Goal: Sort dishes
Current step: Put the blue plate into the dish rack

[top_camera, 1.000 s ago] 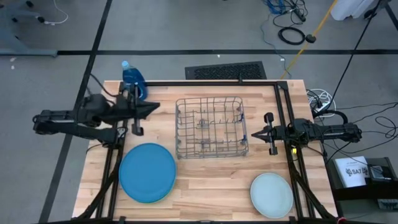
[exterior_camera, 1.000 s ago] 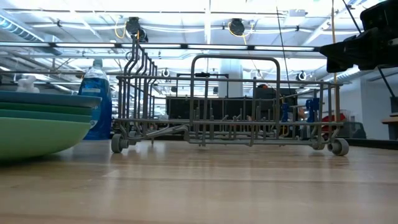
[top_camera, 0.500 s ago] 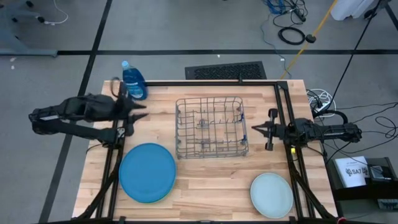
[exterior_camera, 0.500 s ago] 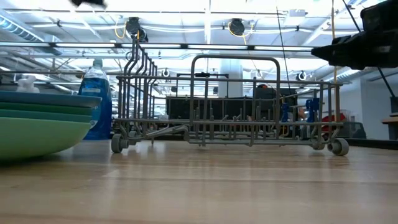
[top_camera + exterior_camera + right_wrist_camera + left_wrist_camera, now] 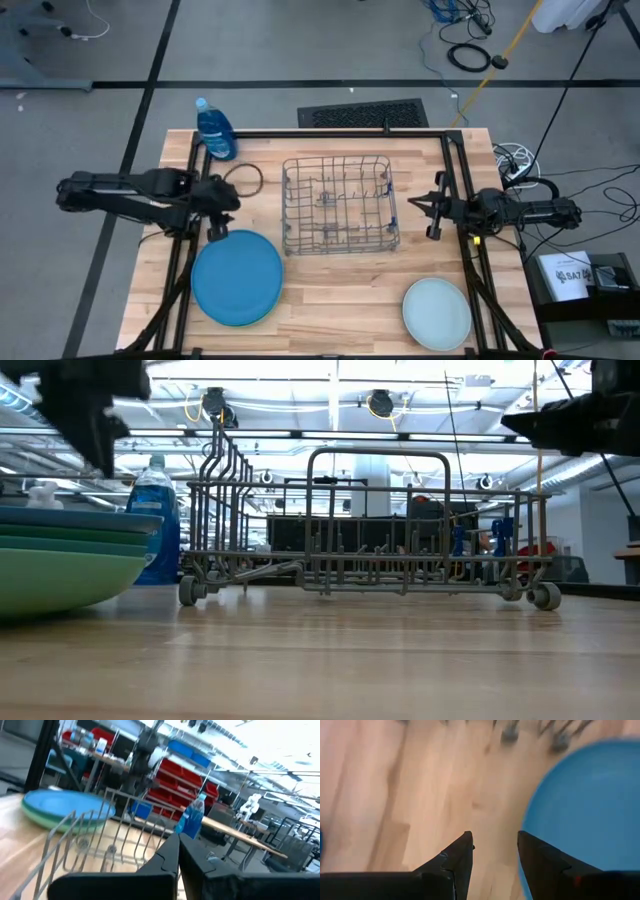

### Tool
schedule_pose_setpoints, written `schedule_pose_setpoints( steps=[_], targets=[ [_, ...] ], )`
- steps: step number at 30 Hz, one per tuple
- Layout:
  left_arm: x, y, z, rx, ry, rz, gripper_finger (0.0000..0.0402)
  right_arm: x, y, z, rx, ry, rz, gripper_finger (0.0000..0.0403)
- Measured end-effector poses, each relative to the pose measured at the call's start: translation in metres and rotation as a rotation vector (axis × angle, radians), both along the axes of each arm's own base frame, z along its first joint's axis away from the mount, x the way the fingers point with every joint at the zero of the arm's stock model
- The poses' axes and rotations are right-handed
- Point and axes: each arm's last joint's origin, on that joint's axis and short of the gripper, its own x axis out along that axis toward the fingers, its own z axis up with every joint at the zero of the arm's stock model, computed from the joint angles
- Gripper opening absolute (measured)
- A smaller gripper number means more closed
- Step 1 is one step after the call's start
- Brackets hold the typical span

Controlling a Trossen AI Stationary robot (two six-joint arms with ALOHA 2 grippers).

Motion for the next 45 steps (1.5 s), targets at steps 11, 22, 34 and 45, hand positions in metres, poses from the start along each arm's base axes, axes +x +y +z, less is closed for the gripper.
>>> schedule_pose_setpoints(
  steps=[11, 22, 34, 45],
  targets=[
    [0.023, -0.003, -0.04, -0.106, 0.048, -0.039, 0.0158, 0.0, 0.0, 0.001, -0.008, -0.01, -0.001, 0.0004],
    [0.032, -0.004, -0.048, -0.127, 0.078, -0.049, 0.0158, 0.0, 0.0, 0.0, 0.045, -0.01, 0.011, 0.0004],
    [0.049, -0.006, -0.069, -0.172, 0.208, -0.115, 0.0157, 0.0, 0.0, 0.0, 0.064, -0.011, 0.015, 0.0004],
    [0.051, -0.006, -0.073, -0.173, 0.233, -0.121, 0.0117, 0.0, 0.0, 0.0, 0.064, -0.011, 0.015, 0.0004]
  ],
)
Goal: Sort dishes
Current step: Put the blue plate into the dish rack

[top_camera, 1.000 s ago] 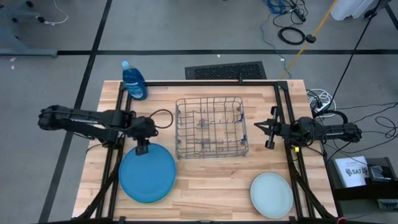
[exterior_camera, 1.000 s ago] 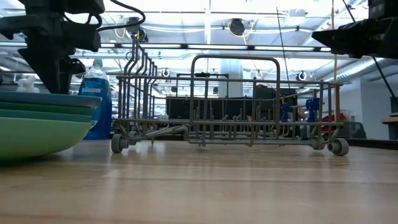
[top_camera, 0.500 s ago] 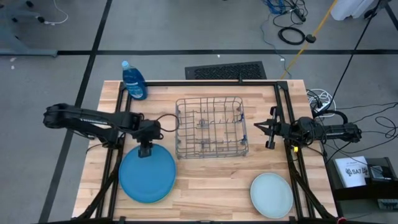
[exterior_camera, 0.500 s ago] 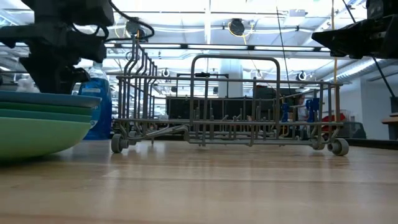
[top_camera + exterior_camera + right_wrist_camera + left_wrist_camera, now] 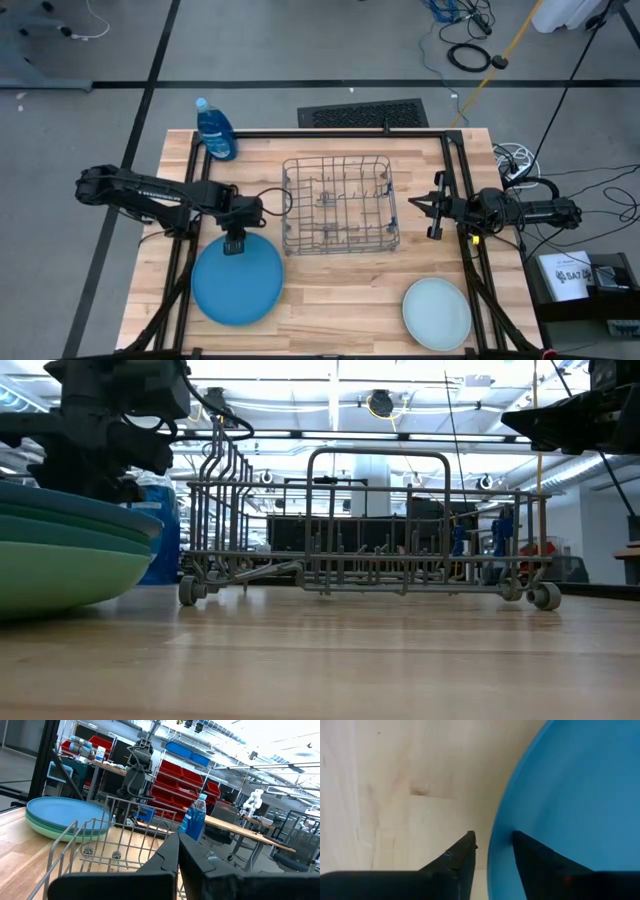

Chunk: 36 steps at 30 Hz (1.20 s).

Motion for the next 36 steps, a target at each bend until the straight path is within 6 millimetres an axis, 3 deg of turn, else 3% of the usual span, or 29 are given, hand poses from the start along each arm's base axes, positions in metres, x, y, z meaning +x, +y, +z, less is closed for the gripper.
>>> schedule_pose_setpoints(
  steps=[9, 15, 22, 36],
  targets=[
    [0.0, 0.0, 0.0, 0.003, 0.005, 0.001, 0.0009, 0.0, 0.0, 0.0, 0.0, 0.0, 0.0, 0.0004],
    [0.001, 0.001, 0.01, 0.024, 0.015, -0.006, 0.0003, 0.0, 0.0, 0.0, 0.0, 0.0, 0.0, 0.0004],
    [0.002, 0.002, 0.035, 0.057, 0.01, -0.01, 0.0001, 0.0, 0.0, 0.0, 0.0, 0.0, 0.0, 0.0004],
    [-0.011, 0.005, 0.105, 0.162, -0.06, 0.01, 0.0, 0.0, 0.0, 0.0, 0.0, 0.0, 0.0, 0.0004]
  ],
)
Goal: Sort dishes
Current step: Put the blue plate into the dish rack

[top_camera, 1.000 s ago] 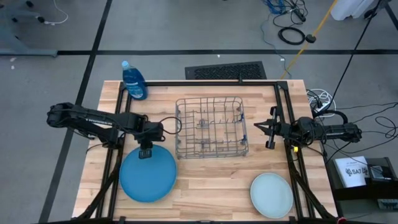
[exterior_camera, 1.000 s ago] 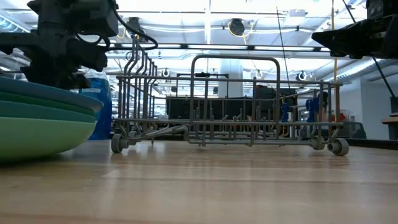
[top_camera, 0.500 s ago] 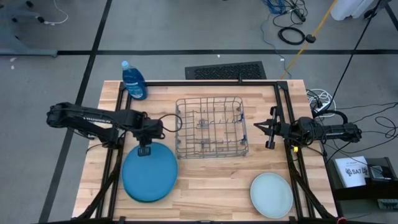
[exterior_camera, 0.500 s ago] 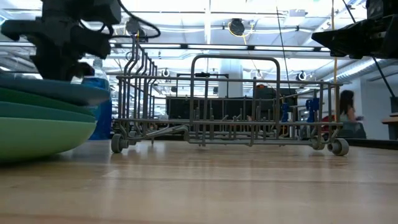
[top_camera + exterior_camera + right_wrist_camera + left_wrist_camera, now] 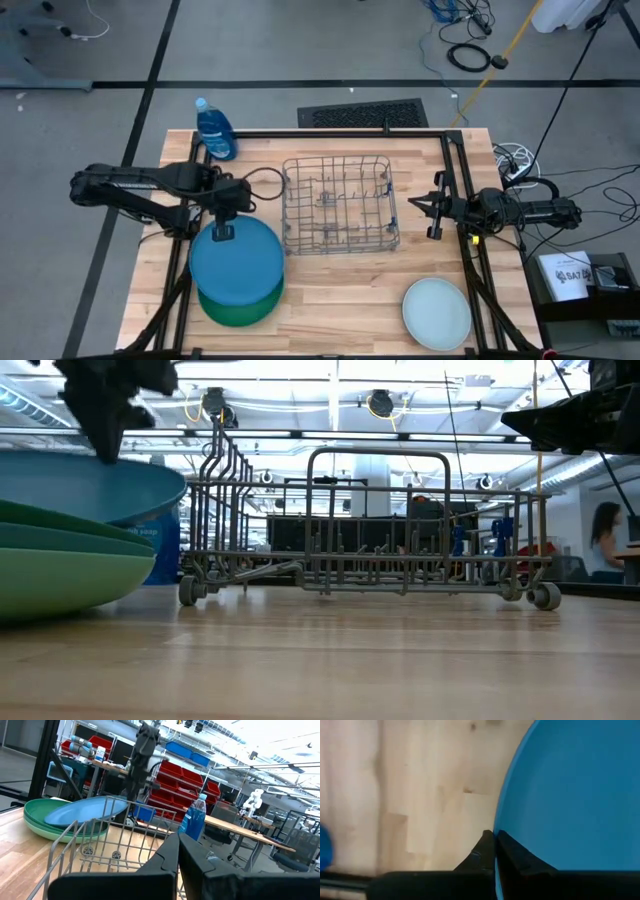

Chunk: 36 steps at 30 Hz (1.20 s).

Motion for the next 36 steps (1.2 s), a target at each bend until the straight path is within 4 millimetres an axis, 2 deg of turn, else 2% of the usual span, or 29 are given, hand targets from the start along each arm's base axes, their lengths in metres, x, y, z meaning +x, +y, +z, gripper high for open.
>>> schedule_pose_setpoints(
  steps=[13, 23, 36],
  targets=[
    [-0.018, 0.003, 0.07, 0.183, -0.078, 0.003, 0.0, 0.0, 0.0, 0.0, 0.0, 0.0, 0.0, 0.0004],
    [-0.031, 0.005, 0.115, 0.301, -0.215, -0.14, 0.0, 0.0, 0.0, 0.0, 0.0, 0.0, 0.0, 0.0004],
    [-0.042, 0.008, 0.154, 0.457, -0.373, -0.222, 0.0, 0.0, 0.0, 0.0, -0.003, 0.0, -0.001, 0.0004]
  ],
)
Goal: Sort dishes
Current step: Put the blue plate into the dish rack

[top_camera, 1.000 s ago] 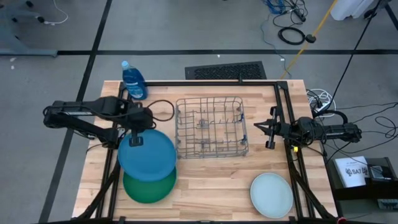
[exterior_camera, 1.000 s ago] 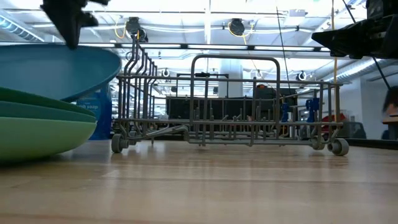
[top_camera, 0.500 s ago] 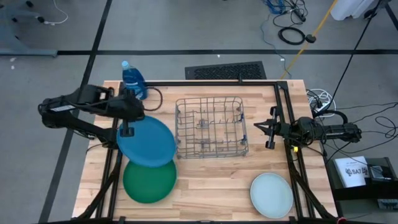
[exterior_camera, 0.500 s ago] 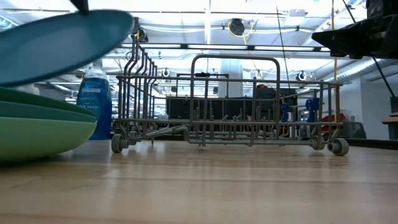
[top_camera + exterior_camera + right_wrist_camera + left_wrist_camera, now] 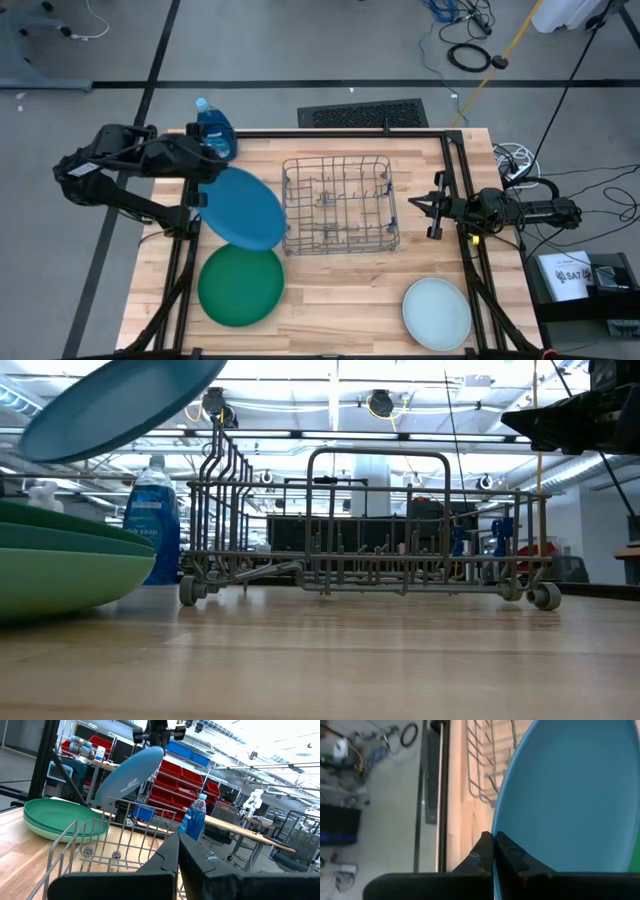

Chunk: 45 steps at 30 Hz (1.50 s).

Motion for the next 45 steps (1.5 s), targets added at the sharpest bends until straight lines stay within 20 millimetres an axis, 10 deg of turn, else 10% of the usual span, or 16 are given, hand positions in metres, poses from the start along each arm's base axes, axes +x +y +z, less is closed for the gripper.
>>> schedule_pose_setpoints(
  steps=[30, 45],
  targets=[
    [0.024, -0.003, 0.057, 0.24, -0.476, -0.305, 0.0, 0.0, 0.0, 0.0, -0.004, 0.0, -0.001, 0.0004],
    [0.088, -0.01, 0.052, 0.222, -0.555, -0.521, 0.0, 0.0, 0.0, 0.001, -0.026, -0.006, -0.006, 0.0004]
  ],
)
